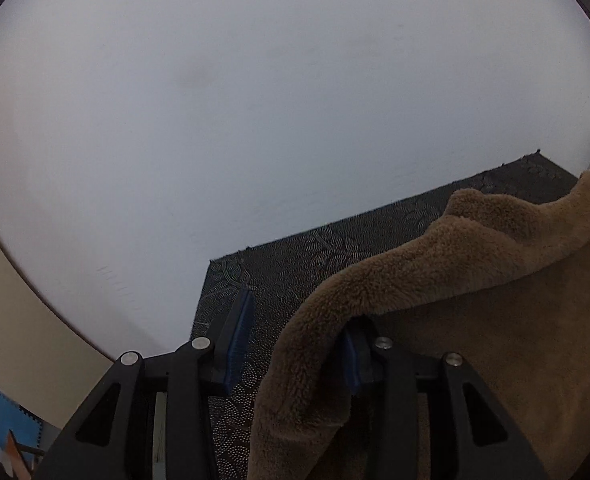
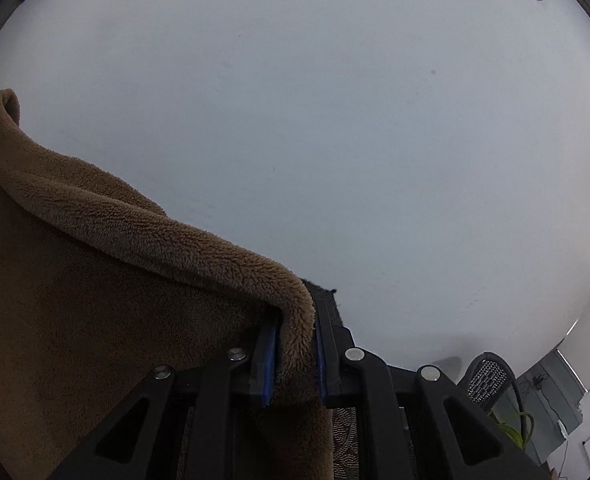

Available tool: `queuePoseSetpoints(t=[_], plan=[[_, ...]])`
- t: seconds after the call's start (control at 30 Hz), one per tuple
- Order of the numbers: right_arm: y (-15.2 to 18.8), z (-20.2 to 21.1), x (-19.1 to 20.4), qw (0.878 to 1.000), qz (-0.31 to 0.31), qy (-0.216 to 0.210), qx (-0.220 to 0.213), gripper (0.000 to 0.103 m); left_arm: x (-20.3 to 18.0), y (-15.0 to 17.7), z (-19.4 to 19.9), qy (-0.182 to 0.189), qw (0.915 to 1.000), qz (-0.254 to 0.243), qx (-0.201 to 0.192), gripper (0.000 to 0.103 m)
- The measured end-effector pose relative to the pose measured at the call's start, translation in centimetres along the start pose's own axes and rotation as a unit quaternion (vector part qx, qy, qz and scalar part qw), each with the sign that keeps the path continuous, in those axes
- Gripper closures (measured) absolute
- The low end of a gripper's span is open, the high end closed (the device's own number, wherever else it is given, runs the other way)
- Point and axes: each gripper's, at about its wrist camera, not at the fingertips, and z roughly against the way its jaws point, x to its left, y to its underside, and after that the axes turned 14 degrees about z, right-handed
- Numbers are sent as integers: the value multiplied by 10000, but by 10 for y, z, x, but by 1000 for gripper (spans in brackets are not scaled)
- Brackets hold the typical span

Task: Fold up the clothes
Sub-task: 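Lower the held blanket toward the cushion with both grippers, then open both grippers and release the blanket onto the cushion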

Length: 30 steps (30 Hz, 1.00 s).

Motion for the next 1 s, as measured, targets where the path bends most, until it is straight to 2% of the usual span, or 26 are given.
queuePoseSetpoints(t=[0.07, 0.23, 0.27, 0.3, 0.37, 0.4, 0.43, 0.57, 0.67, 0.73, 0.8, 0.87, 1.0], plan=[[7, -16, 13, 9997, 130, -114, 156, 88, -4, 5, -25, -6, 9995, -33, 317, 57], [26, -43, 30, 9968, 266, -521, 550, 88, -13, 27, -61, -26, 9962, -125, 864, 41], [29, -48, 32, 9955, 279, -637, 649, 87, -16, 36, -63, -58, 9952, -171, 959, 30], [31, -51, 35, 9941, 310, -728, 747, 82, -17, 37, -68, -93, 9942, -208, 1047, 21], [32, -55, 39, 9913, 439, -809, 946, 50, -12, 42, -72, -62, 9919, -162, 1259, 20], [31, -53, 40, 9907, 513, -789, 987, 16, -7, 45, -73, -19, 9902, -108, 1396, 20], [32, -52, 40, 9909, 552, -776, 957, 4, -1, 45, -75, 78, 9877, 5, 1563, 20], [16, -50, 11, 9898, 131, -1064, 935, 4, 21, 46, -68, 499, 9755, 485, 2086, 20], [-4, -46, -17, 9861, -412, -1324, 920, 4, 34, 44, -51, 563, 9773, 616, 1946, 20], [-13, -41, -35, 9806, -838, -1600, 756, 4, 36, 38, -38, 644, 9796, 715, 1762, 20], [-26, -39, -47, 9674, -1338, -2071, 569, 4, 36, 33, -25, 764, 9805, 819, 1613, 20], [-40, -40, -49, 9465, -1756, -2668, 462, 4, 25, 32, -23, 1043, 9772, 805, 1667, 20], [-66, -58, -18, 9061, -2045, -3659, 572, 4, 0, 36, -27, 1448, 9684, 704, 1904, 20]])
